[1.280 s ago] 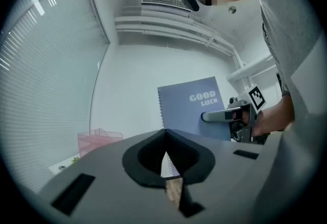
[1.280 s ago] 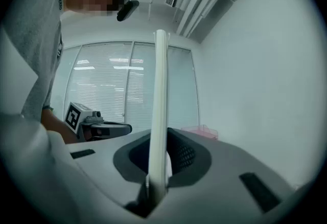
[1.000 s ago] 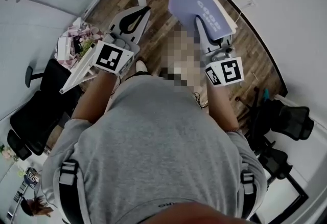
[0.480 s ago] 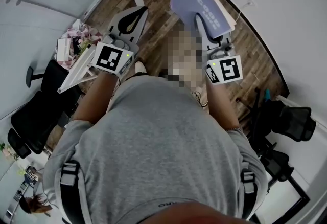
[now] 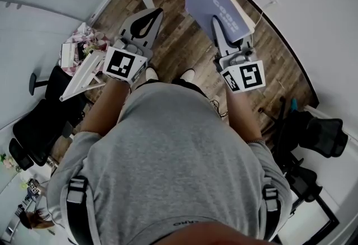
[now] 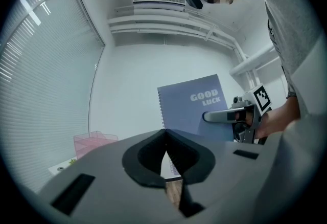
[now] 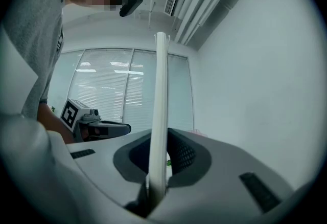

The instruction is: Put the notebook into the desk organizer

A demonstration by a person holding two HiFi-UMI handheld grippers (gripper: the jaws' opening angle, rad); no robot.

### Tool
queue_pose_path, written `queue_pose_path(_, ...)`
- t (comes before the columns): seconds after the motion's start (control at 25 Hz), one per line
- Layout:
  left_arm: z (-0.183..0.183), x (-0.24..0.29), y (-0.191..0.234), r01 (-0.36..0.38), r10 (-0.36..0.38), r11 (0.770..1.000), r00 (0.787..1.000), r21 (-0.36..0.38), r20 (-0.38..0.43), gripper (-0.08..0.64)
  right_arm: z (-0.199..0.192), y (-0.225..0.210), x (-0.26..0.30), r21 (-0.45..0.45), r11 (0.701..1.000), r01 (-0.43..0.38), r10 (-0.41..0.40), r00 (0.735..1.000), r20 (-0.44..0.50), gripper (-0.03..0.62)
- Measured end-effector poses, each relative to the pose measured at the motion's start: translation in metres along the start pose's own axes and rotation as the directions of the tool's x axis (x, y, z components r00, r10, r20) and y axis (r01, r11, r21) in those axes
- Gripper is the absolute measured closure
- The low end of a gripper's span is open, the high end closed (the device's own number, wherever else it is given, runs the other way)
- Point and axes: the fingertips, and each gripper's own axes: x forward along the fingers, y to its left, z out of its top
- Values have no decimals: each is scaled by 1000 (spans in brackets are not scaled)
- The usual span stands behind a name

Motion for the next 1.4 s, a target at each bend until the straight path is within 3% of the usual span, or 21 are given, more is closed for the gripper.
queue_pose_path(0.92, -3, 64, -56, -52, 53, 998, 999, 38, -12, 540, -2, -70, -40, -9, 997, -75, 75, 997, 7, 552)
queue_pose_path(1.4, -17, 104, -19, -50, 50, 999, 999, 21, -10, 540, -8, -98, 3, -16, 995, -95, 95, 995, -14, 552)
